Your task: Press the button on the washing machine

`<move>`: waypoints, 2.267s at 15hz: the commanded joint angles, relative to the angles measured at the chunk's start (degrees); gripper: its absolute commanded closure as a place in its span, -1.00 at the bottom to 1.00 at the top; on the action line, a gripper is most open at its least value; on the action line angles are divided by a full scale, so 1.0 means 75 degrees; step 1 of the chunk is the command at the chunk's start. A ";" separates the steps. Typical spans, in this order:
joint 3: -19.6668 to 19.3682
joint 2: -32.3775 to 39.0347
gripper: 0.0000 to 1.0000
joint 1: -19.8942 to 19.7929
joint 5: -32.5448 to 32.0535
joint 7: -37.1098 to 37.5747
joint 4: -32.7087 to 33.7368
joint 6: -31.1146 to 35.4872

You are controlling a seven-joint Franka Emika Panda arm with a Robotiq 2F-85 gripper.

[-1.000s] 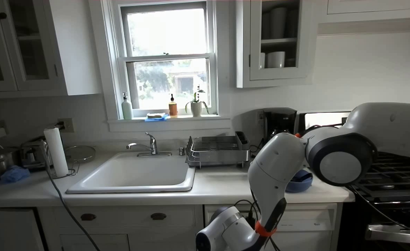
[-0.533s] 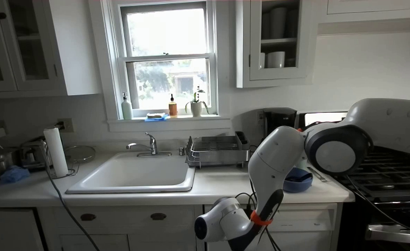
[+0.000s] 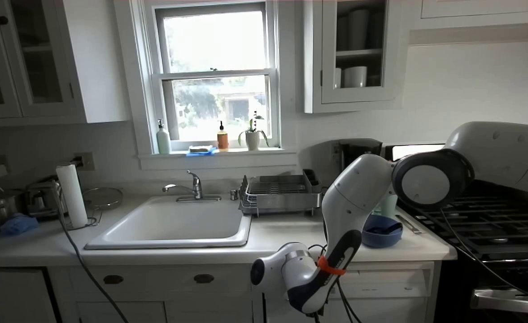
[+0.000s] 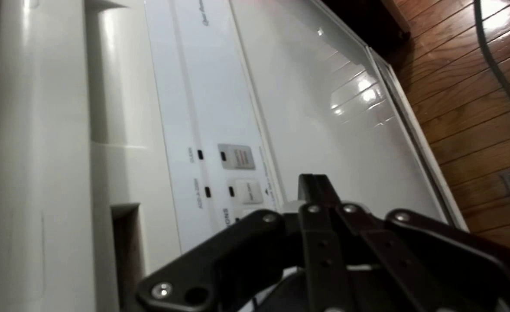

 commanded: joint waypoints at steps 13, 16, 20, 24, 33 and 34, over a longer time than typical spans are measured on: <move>0.1008 -0.4432 1.00 -0.2014 0.3385 -0.1966 -0.4841 0.3013; 0.1127 -0.5411 1.00 -0.2369 0.4924 -0.3252 -0.5699 0.3384; 0.0939 -0.6576 1.00 -0.2522 0.6483 -0.4048 -0.6527 0.3628; 0.0481 -0.7488 1.00 -0.2622 0.7496 -0.3792 -0.7139 0.4405; -0.0701 -0.8917 -0.20 -0.1642 0.6504 -0.0850 -0.8052 0.5264; -0.0758 -0.9066 -0.32 -0.1539 0.6278 -0.0468 -0.8109 0.5119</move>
